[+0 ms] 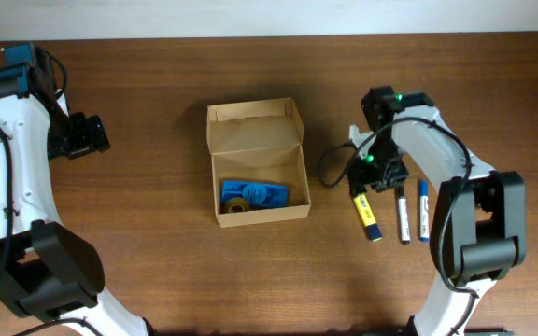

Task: Pack container
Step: 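Lower the right gripper onto the yellow highlighter and grasp it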

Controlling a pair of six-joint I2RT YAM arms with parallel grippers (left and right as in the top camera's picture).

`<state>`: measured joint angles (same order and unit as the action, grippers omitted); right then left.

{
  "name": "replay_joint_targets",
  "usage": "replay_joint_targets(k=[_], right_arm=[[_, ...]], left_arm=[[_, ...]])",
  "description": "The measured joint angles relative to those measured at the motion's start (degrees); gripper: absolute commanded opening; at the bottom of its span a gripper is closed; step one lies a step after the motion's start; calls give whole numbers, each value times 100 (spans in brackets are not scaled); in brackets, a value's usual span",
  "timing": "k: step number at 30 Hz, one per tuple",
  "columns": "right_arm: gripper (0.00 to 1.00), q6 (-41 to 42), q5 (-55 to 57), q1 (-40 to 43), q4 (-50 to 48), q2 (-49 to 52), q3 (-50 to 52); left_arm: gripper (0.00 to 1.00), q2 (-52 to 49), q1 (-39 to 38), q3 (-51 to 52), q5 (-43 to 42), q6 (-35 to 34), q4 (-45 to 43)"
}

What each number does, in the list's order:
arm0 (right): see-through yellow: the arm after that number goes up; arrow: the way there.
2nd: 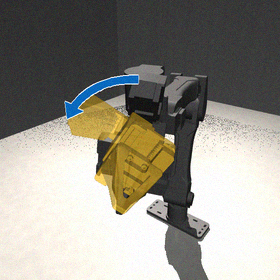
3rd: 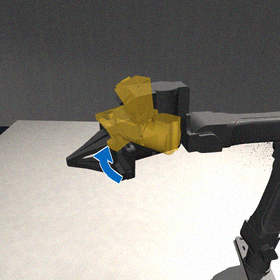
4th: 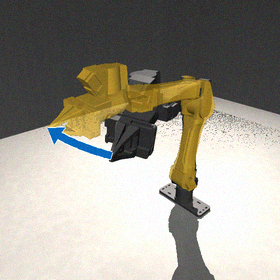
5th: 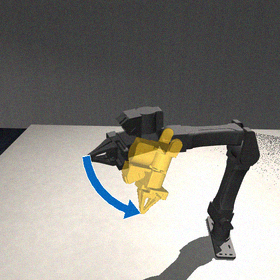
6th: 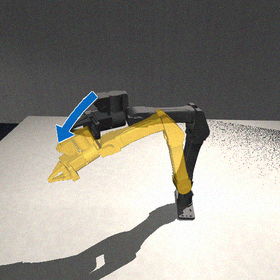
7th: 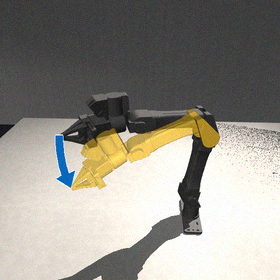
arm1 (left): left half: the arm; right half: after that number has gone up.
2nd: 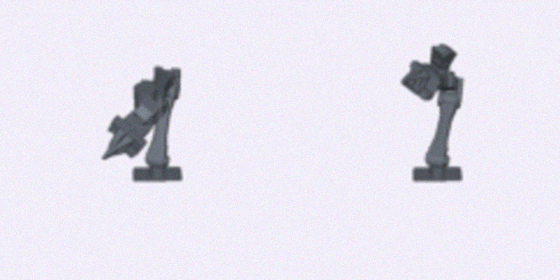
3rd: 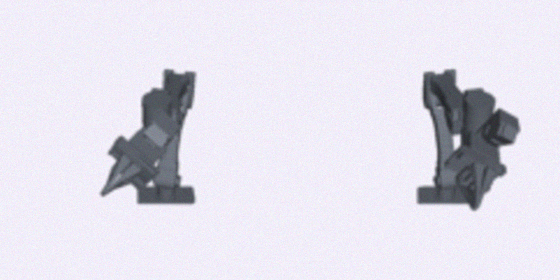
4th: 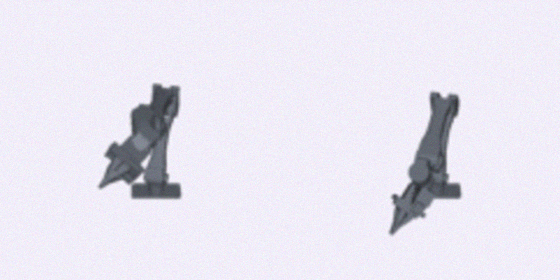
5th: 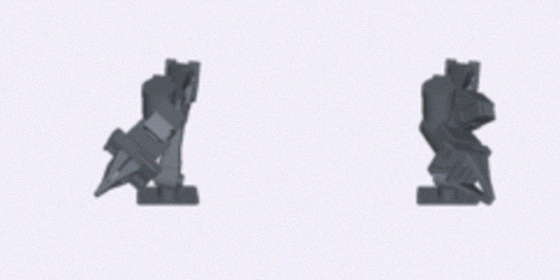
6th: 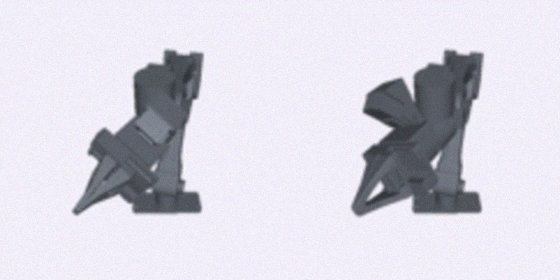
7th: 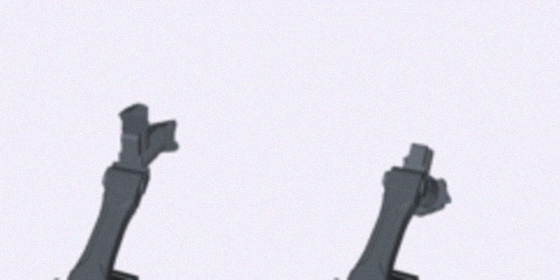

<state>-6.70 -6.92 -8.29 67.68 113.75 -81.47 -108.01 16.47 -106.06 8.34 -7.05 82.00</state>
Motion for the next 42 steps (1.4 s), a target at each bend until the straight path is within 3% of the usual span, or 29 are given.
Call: replay_joint_targets(k=[10,12,15,19,22,35,42], right_arm=[[54,223,-120,0,-691,0,798],[46,227,-118,0,-723,-2,876],[27,297,-111,7,-793,-26,938],[10,361,-118,11,-866,-57,1001],[4,374,-122,11,-905,-83,1021],[4,396,-160,11,-986,-105,938],[4,343,-155,11,-107,-92,-625]], left_arm=[[100,0,0,0,0,2,2],[100,0,0,0,0,0,0],[100,0,0,0,0,2,0],[100,0,0,0,0,2,0],[100,0,0,0,0,2,0],[100,0,0,0,0,0,0],[100,0,0,2,2,2,0]])
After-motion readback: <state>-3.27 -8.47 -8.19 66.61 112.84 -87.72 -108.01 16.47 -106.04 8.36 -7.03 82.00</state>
